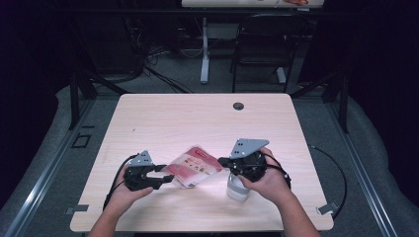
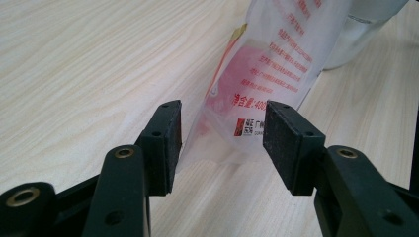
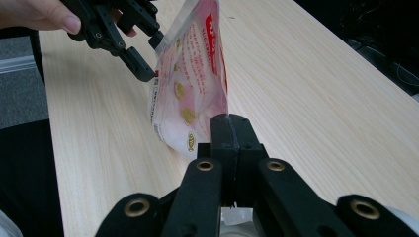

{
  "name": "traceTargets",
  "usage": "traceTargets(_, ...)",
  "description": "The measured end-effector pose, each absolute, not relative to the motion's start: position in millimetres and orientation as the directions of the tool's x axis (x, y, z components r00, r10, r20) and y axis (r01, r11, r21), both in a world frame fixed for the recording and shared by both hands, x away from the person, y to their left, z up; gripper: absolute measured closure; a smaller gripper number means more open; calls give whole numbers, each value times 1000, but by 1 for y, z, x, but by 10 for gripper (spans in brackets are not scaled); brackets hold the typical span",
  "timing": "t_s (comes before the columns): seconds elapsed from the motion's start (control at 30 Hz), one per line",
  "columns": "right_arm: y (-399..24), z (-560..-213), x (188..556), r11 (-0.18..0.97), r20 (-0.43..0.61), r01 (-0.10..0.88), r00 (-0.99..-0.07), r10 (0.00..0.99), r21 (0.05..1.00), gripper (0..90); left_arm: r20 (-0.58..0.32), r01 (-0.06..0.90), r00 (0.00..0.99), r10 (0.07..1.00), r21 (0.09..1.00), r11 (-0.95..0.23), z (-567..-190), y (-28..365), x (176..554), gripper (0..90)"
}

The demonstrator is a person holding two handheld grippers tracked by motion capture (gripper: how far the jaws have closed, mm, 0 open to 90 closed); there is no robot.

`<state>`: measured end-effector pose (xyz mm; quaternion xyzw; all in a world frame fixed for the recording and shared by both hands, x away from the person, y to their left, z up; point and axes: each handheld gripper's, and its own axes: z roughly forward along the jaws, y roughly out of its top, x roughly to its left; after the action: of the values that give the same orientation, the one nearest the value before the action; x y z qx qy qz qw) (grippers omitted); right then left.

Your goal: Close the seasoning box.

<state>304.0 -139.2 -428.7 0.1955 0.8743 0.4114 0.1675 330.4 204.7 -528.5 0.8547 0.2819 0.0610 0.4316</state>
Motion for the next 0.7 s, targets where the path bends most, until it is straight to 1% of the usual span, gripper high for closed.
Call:
traceTargets(0.27, -137, -427, 303, 591, -139, 195, -871, 472, 783, 900, -128, 416, 834, 536, 784, -461, -523, 207, 329, 492)
traceTargets(0.33, -136, -427, 303, 591, -138, 195, -872, 470, 782, 900, -118, 408, 837, 534, 786, -465, -521, 208, 328, 530)
traceTargets(0.4, -135, -426, 303, 594, -142, 189, -874, 465, 782, 900, -117, 403, 839, 532, 790, -463, -520, 208, 327, 545)
traceTargets(0.7, -131, -424, 302, 584, -128, 190, -879, 459, 789, 900, -112, 401, 838, 535, 790, -464, -517, 210, 326, 559)
